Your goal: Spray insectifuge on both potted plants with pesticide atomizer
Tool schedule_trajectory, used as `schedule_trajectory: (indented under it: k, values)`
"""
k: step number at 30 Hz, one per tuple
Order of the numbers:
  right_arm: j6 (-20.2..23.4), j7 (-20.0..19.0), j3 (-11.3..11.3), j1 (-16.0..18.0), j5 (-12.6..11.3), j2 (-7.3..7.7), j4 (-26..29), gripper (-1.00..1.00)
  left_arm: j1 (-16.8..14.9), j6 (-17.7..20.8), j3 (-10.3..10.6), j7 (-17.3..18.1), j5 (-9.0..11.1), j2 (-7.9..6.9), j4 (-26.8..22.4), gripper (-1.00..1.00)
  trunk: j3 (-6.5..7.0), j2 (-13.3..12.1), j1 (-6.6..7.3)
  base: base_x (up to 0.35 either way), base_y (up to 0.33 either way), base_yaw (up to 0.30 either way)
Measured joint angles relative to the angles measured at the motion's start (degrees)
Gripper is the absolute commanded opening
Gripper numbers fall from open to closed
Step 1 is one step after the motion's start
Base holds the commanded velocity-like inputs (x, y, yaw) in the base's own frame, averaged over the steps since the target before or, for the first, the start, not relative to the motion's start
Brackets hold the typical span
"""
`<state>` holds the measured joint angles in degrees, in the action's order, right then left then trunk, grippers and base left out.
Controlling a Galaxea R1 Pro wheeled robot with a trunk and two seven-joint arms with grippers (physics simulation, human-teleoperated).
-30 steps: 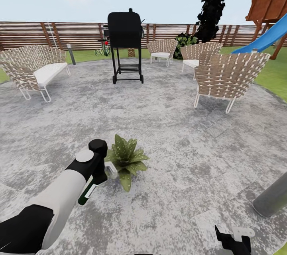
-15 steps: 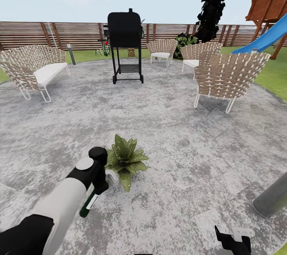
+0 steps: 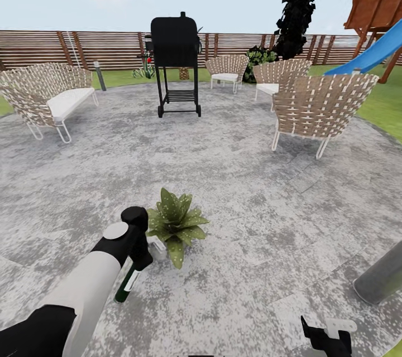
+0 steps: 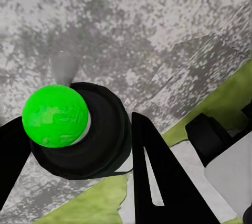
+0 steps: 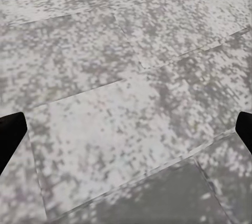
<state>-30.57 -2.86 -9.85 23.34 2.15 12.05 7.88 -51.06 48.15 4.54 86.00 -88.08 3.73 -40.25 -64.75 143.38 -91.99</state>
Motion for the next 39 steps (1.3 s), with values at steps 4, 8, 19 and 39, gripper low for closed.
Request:
schedule_trajectory:
  k: [4,8,19,39]
  values:
    - [0.0,0.0,-0.04,0.0,0.0,0.0,0.0,1.0,0.02,0.06,-0.14,0.56,0.02,0.97,-5.25,-1.0,0.0,0.0,0.0,0.0,0.0,0.0]
    - [0.0,0.0,-0.02,0.0,0.0,0.0,0.0,1.0,-0.03,-0.09,-5.16,0.91,-0.17,0.45,-6.19,-1.0,0.0,0.0,0.0,0.0,0.0,0.0]
    - [0.0,0.0,-0.03,0.0,0.0,0.0,0.0,1.0,-0.35,0.18,-5.35,1.73,-0.39,3.08,-6.18,-1.0,0.0,0.0,0.0,0.0,0.0,0.0]
    - [0.0,0.0,0.02,0.0,0.0,0.0,0.0,1.0,0.62,-0.28,-5.22,1.93,-0.48,-0.11,-6.15,-1.0,0.0,0.0,0.0,0.0,0.045,0.0]
